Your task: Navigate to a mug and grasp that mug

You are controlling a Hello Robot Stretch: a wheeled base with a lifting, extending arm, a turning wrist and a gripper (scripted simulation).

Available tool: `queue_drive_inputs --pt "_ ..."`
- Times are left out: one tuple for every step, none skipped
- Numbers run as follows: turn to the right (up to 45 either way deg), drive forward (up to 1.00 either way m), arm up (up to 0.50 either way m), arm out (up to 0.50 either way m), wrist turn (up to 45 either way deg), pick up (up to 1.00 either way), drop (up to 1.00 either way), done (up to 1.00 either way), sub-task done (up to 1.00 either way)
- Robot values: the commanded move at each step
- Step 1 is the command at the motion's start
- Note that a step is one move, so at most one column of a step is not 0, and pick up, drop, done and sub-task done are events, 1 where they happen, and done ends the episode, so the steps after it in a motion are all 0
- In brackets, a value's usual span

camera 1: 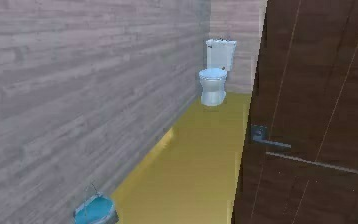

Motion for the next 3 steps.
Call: queue_drive_inputs --pt "0.0 0.80 0.00 0.00 0.0 0.00 0.00 0.00 0.00" --pt "39.0 0.00 0.00 0.00 0.0 0.00 0.00 0.00 0.00" --pt "0.0 0.45 0.00 0.00 0.0 0.00 0.00 0.00 0.00"
